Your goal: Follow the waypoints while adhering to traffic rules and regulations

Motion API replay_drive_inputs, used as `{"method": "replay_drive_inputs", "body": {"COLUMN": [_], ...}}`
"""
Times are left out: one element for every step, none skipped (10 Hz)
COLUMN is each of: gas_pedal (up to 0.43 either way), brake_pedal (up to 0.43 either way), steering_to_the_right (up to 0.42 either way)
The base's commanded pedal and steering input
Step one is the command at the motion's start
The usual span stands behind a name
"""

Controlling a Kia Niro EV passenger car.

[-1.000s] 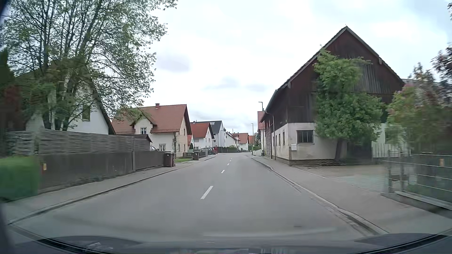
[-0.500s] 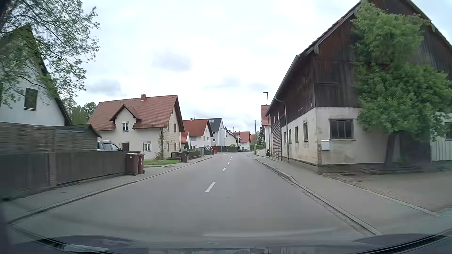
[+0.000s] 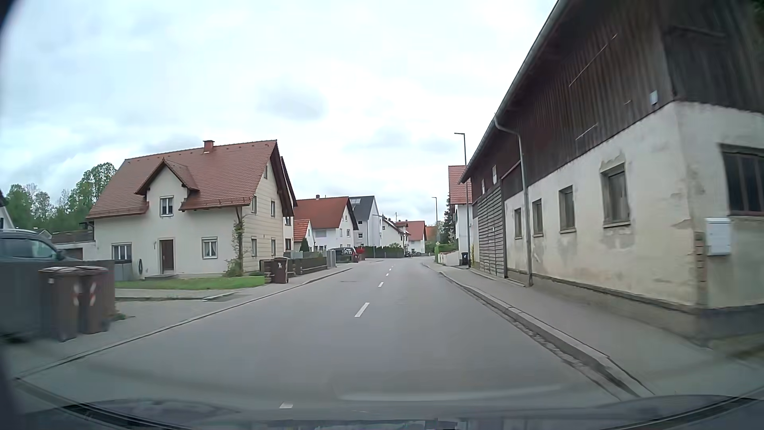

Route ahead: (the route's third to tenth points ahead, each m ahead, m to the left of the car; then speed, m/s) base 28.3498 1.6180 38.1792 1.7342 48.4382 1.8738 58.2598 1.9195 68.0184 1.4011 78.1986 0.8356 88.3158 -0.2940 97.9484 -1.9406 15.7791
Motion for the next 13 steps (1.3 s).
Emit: {"method": "replay_drive_inputs", "body": {"gas_pedal": [0.157,0.15,0.15,0.138,0.13,0.13,0.13,0.13,0.13,0.13,0.13,0.13,0.13], "brake_pedal": [0.006,0.006,0.006,0.006,0.006,0.006,0.006,0.006,0.006,0.006,0.006,0.006,0.006], "steering_to_the_right": [-0.004,-0.003,-0.002,0.001,0.001,0.0,-0.001,-0.002,-0.002,-0.002,-0.002,-0.004,-0.005]}}
